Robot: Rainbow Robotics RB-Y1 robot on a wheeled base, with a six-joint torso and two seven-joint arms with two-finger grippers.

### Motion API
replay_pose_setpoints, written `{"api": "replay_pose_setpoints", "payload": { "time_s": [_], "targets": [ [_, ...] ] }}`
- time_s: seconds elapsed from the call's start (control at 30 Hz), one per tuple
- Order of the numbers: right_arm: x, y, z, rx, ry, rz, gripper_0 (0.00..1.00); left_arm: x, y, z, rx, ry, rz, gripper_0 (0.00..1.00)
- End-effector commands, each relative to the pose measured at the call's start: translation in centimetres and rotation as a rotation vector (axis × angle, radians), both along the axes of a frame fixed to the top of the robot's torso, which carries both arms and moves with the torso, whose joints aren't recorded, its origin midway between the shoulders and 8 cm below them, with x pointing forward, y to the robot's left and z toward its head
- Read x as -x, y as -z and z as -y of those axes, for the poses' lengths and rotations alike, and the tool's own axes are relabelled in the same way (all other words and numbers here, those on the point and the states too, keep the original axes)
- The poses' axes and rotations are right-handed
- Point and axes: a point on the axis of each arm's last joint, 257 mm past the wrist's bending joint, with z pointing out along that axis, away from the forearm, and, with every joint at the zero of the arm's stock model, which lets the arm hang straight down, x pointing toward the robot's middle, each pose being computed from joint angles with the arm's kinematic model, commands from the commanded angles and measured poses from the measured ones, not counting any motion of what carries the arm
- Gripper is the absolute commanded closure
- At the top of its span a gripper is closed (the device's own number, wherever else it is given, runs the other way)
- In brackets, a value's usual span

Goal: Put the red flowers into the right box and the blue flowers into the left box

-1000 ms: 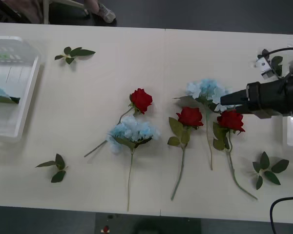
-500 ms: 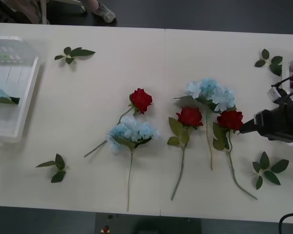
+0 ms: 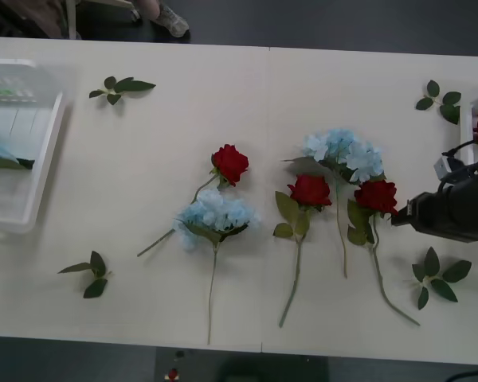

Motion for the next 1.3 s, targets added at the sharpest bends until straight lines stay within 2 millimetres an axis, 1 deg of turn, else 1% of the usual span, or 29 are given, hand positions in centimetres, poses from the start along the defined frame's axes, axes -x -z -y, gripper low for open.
{"api": "replay_pose_setpoints", "payload": {
  "time_s": [0.03, 0.13, 0.17, 0.2, 0.23, 0.3, 0.37, 0.4, 0.43, 0.5, 0.57, 0.7, 0.77, 0.8, 0.83, 0.87, 0.9, 0.93, 1.1, 1.2, 1.3],
  "targets": [
    [-1.7, 1.1, -0.8, 0.026, -0.043, 0.031, 0.00, 0.2, -2.8, -0.3, 0.007, 0.017, 0.075, 0.00],
    [-2.2, 1.9, -1.0, 0.028, -0.048, 0.041, 0.00, 0.0, -4.4, 0.7, -0.002, 0.048, 0.107, 0.00],
    [-2.4, 2.4, -1.2, 0.031, -0.056, 0.040, 0.00, 0.0, -5.5, 1.5, -0.016, 0.073, 0.124, 0.00],
    [-2.5, 2.5, -1.2, 0.032, -0.059, 0.040, 0.00, 0.1, -5.9, 1.8, -0.021, 0.081, 0.129, 0.00],
    [-2.5, 2.9, -1.4, 0.034, -0.065, 0.035, 0.00, 0.3, -6.8, 2.5, -0.033, 0.103, 0.142, 0.00],
    [-2.5, 3.1, -1.7, 0.039, -0.075, 0.035, 0.00, 0.6, -7.8, 3.5, -0.049, 0.129, 0.156, 0.00],
    [-2.6, 3.7, -2.0, 0.046, -0.085, 0.032, 0.00, 0.9, -9.1, 5.2, -0.083, 0.170, 0.180, 0.00],
    [-2.6, 3.9, -2.1, 0.046, -0.086, 0.031, 0.00, 1.0, -9.3, 5.5, -0.097, 0.178, 0.185, 0.00],
    [-2.8, 4.2, -2.2, 0.048, -0.088, 0.036, 0.00, 1.0, -9.8, 6.4, -0.137, 0.202, 0.192, 0.00],
    [-3.2, 4.9, -2.4, 0.052, -0.093, 0.045, 0.00, 0.8, -10.2, 7.9, -0.211, 0.245, 0.193, 0.00],
    [-3.6, 5.5, -2.5, 0.051, -0.092, 0.050, 0.00, 0.5, -10.1, 9.6, -0.278, 0.287, 0.191, 0.00],
    [-4.1, 6.2, -2.8, 0.060, -0.101, 0.056, 0.00, -0.8, -9.6, 12.2, -0.389, 0.347, 0.193, 0.00],
    [-4.4, 6.2, -2.9, 0.064, -0.103, 0.066, 0.01, -1.5, -9.2, 13.4, -0.430, 0.378, 0.189, 0.00],
    [-4.3, 6.3, -2.9, 0.066, -0.106, 0.065, 0.19, -1.9, -9.2, 14.1, -0.452, 0.395, 0.187, 0.00],
    [-4.3, 6.3, -3.0, 0.071, -0.111, 0.064, 0.70, -2.4, -9.1, 15.0, -0.489, 0.423, 0.177, 0.00],
    [-4.4, 6.3, -3.0, 0.071, -0.110, 0.065, 0.86, -2.7, -9.1, 15.3, -0.503, 0.430, 0.175, 0.00],
    [-4.3, 6.4, -2.9, 0.071, -0.112, 0.062, 0.99, -3.0, -9.1, 15.8, -0.523, 0.443, 0.171, 0.00],
    [-4.4, 6.3, -2.9, 0.071, -0.111, 0.064, 1.00, -3.5, -9.4, 16.6, -0.552, 0.462, 0.169, 0.00],
    [-4.5, 6.1, -2.9, 0.071, -0.109, 0.070, 1.00, -5.2, -9.8, 19.1, -0.602, 0.503, 0.175, 0.00],
    [-4.6, 5.8, -2.8, 0.073, -0.112, 0.077, 1.00, -6.0, -9.6, 20.8, -0.605, 0.531, 0.178, 0.00],
    [-4.7, 5.1, -2.6, 0.074, -0.114, 0.085, 1.00, -7.2, -9.1, 23.3, -0.591, 0.570, 0.179, 0.00]
  ]
}}
